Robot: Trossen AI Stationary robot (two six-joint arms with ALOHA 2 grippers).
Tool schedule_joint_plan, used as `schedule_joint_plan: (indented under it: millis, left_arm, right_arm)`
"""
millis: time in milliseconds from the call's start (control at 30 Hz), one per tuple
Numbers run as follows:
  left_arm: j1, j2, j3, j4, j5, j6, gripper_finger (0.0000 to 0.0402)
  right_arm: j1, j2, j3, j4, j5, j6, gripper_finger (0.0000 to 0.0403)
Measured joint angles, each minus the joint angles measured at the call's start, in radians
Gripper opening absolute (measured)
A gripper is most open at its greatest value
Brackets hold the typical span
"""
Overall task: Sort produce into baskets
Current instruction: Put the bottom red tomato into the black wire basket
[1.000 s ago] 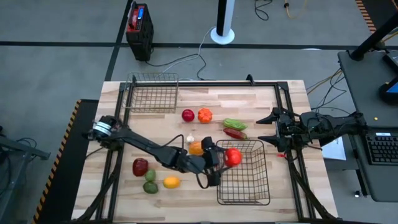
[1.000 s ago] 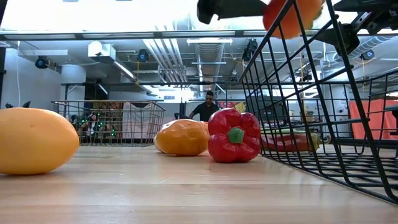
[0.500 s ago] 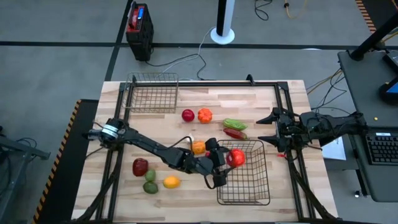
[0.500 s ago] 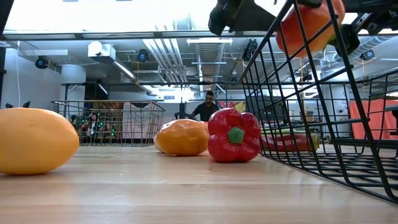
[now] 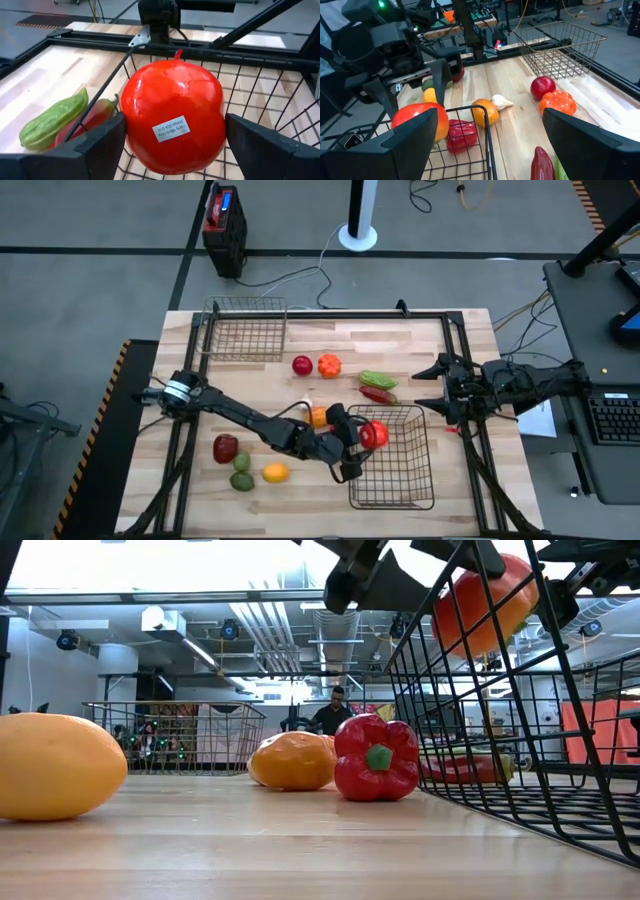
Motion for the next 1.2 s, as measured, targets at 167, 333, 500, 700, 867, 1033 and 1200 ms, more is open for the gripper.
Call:
schedule_joint_plan:
  millis: [167,333,500,700,867,1033,1200]
  left_arm:
    - [0.002,0.000,-0.003,0.000,-0.011,-0.007,0.0309]
    - [0.002,0.000,-0.006,-0.009,-0.013,-0.013,0.0309]
    - [0.007,0.000,-0.014,-0.011,-0.014,-0.022,0.0309]
    - [0.010,0.000,-0.019,-0.030,-0.016,-0.043,0.0309]
    - [0.010,0.000,-0.019,-0.030,-0.016,-0.042,0.0309]
    - [0.010,0.000,-0.019,-0.030,-0.016,-0.042,0.0309]
    - [0.010,0.000,-0.019,-0.030,-0.016,-0.042,0.0309]
  right_arm:
    - [0.000,0.000,0.000,0.000,0.000,0.000,0.0352]
    - [0.000,0.000,0.000,0.000,0.000,0.000,0.0352]
    - [0.000,0.000,0.000,0.000,0.000,0.000,0.0352]
    - [0.000,0.000,0.000,0.000,0.000,0.000,0.0352]
    - [0.000,0.000,0.000,0.000,0.000,0.000,0.0352]
    - [0.000,0.000,0.000,0.000,0.000,0.000,0.0352]
    - [0.000,0.000,0.000,0.000,0.000,0.000,0.0352]
